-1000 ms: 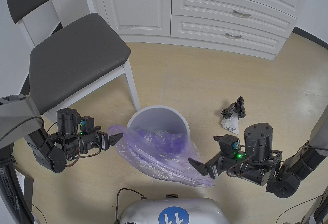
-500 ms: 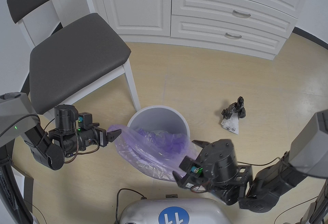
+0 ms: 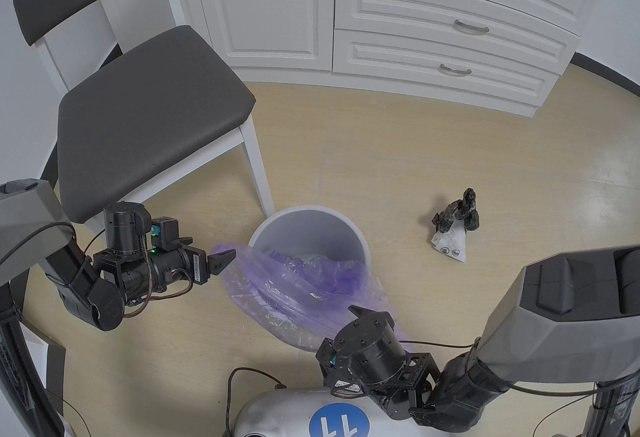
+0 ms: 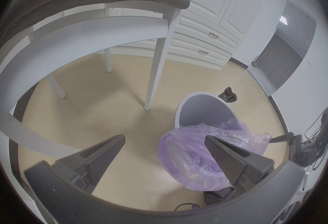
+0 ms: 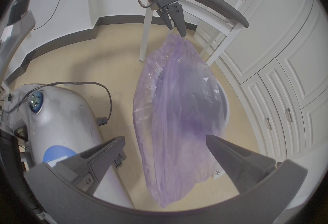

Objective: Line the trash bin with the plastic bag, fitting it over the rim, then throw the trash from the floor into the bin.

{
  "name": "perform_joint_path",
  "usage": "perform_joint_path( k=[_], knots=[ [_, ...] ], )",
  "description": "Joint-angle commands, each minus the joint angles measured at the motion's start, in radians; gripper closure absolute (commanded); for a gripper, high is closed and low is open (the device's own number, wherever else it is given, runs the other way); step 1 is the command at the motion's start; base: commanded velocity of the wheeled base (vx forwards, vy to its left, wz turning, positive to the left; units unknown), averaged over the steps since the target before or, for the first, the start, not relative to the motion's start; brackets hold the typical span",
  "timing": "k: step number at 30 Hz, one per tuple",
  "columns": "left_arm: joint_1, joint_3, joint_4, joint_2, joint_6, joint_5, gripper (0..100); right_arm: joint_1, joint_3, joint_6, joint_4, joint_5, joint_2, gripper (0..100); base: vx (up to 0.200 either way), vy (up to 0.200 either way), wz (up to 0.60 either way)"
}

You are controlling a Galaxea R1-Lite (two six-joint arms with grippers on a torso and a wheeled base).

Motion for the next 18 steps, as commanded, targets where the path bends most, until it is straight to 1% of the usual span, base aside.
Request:
perform_joint_path(
  k=[1, 3, 8, 13, 18],
  knots=[
    [0.002, 0.0, -0.001, -0.005, 0.0, 0.0, 0, -0.048, -0.093, 0.0, 0.006, -0.001, 0.082, 0, 0.0, 0.0, 0.0],
    [0.005, 0.003, -0.004, -0.005, 0.001, 0.0, 0, -0.074, -0.129, -0.002, 0.013, -0.001, 0.096, 0, 0.0, 0.0, 0.0],
    [0.012, 0.003, -0.002, -0.017, 0.003, 0.0, 0, -0.111, -0.186, -0.003, 0.014, -0.001, 0.125, 0, 0.0, 0.0, 0.0],
    [0.012, 0.003, -0.004, -0.019, 0.003, 0.0, 0, -0.133, -0.269, 0.006, 0.052, 0.001, 0.133, 0, 0.0, 0.0, 0.0],
    [0.012, 0.003, -0.004, -0.022, 0.003, 0.0, 0, -0.134, -0.321, 0.041, 0.121, 0.009, 0.119, 0, 0.0, 0.0, 0.0]
  ],
)
